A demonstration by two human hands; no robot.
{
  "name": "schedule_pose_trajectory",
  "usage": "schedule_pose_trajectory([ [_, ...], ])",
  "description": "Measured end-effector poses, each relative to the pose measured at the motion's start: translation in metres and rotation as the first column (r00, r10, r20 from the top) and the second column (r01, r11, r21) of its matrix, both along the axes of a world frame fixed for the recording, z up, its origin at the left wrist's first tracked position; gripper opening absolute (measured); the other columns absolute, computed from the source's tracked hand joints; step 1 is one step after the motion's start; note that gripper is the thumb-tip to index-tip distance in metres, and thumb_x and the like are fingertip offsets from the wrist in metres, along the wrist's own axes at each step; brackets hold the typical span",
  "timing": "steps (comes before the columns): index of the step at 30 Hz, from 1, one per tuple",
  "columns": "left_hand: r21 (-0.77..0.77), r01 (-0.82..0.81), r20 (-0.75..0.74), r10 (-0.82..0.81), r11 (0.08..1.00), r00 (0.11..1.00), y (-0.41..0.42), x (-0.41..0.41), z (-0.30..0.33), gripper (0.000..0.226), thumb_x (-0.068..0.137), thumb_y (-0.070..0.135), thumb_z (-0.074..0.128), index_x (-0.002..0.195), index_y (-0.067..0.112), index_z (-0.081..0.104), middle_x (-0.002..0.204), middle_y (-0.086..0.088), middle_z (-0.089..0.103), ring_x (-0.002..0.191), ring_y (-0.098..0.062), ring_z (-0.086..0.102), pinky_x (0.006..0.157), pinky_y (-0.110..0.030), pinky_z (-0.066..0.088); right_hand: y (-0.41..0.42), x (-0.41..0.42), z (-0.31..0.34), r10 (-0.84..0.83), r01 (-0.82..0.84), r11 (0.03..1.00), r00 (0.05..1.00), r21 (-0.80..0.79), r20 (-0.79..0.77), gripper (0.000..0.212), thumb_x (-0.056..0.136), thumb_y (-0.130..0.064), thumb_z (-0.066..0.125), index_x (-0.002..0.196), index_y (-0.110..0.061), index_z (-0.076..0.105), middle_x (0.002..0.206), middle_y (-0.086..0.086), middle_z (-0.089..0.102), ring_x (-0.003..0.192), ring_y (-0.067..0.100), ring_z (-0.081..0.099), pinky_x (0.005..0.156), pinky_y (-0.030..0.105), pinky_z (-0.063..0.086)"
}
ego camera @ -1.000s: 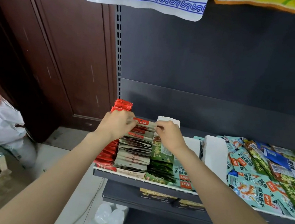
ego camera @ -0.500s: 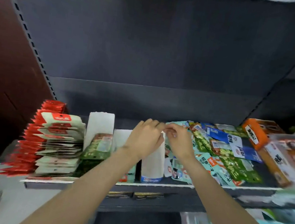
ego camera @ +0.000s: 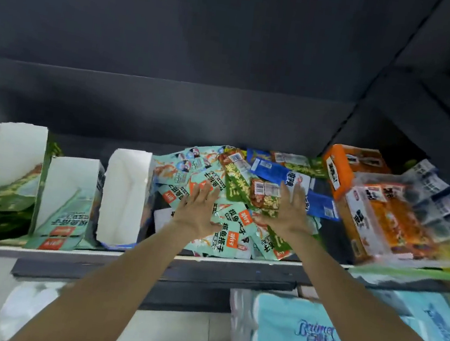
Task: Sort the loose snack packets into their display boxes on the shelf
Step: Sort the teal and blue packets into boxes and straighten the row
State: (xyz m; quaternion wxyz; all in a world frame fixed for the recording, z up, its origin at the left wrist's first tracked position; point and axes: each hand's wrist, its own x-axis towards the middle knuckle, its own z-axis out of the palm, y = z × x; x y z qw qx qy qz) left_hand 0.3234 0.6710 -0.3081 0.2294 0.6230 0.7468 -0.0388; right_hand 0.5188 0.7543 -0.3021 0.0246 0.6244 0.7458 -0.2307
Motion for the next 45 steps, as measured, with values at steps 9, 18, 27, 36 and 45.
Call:
schedule_pose_trajectory([
  [9, -0.011, -0.029, -0.011, 0.029, 1.000, 1.000, 0.006, 0.001, -0.004, 0.094, 0.084, 0.049, 0.062, 0.151, 0.030, 0.000, 0.158, 0.003, -0.012, 0.146, -0.021, -0.006, 0.116, -0.046, 0.010, 0.025, -0.017, 0.004, 0.172, -0.211, 0.966, 0.956, 0.149, 0.237, 0.091, 0.075, -0.046, 0.072, 0.144, -0.007, 0.027, 0.135, 0.015, 0.038, 0.129, 0.032, 0.032, 0.111, 0.043, 0.025],
  [18, 0.027, -0.105, 0.097, 0.102, 0.994, 0.990, 0.006, 0.006, 0.001, 0.084, 0.085, 0.043, 0.064, 0.150, 0.027, 0.014, 0.159, 0.000, -0.001, 0.146, -0.025, 0.000, 0.118, -0.048, 0.012, -0.009, -0.014, 0.005, 0.313, -0.374, 0.868, 0.923, 0.327, 0.223, 0.051, 0.084, 0.007, 0.057, 0.130, -0.005, 0.038, 0.127, 0.017, 0.054, 0.116, 0.030, 0.054, 0.094, 0.033, 0.047],
  [27, 0.241, -0.175, 0.219, 0.123, 0.955, 0.968, 0.007, 0.026, 0.018, 0.080, 0.089, 0.022, 0.061, 0.150, 0.014, 0.010, 0.152, -0.010, 0.025, 0.142, -0.030, 0.019, 0.117, -0.040, 0.019, -0.004, -0.013, 0.064, 0.511, -0.540, 0.835, 0.833, 0.109, 0.214, 0.039, 0.091, 0.002, 0.049, 0.123, -0.018, 0.060, 0.108, 0.008, 0.063, 0.108, 0.031, 0.059, 0.090, 0.039, 0.047],
  [36, 0.616, -0.195, 0.287, 0.013, 0.763, 0.958, -0.043, -0.025, 0.061, 0.022, 0.089, 0.021, 0.063, 0.089, -0.001, 0.064, 0.085, -0.012, 0.061, 0.082, -0.022, 0.047, 0.075, -0.036, 0.041, -0.052, -0.057, 0.106, 0.401, -0.273, 0.914, 0.719, 0.300, -0.568, 0.035, 0.086, -0.012, 0.065, 0.117, -0.029, 0.066, 0.109, -0.015, 0.064, 0.061, -0.002, 0.055, 0.060, 0.007, 0.042],
  [45, 0.290, -0.588, 0.808, 0.136, 0.755, 0.573, -0.111, -0.114, 0.089, 0.019, 0.082, 0.008, 0.070, 0.098, 0.017, 0.067, 0.088, 0.003, 0.071, 0.073, 0.000, 0.067, 0.062, -0.018, 0.053, -0.101, -0.151, 0.108, 0.069, -0.220, 0.974, 0.539, -0.061, -0.839, 0.012, 0.082, -0.003, 0.068, 0.094, -0.007, 0.067, 0.087, 0.009, 0.070, 0.071, 0.006, 0.064, 0.072, 0.027, 0.055],
])
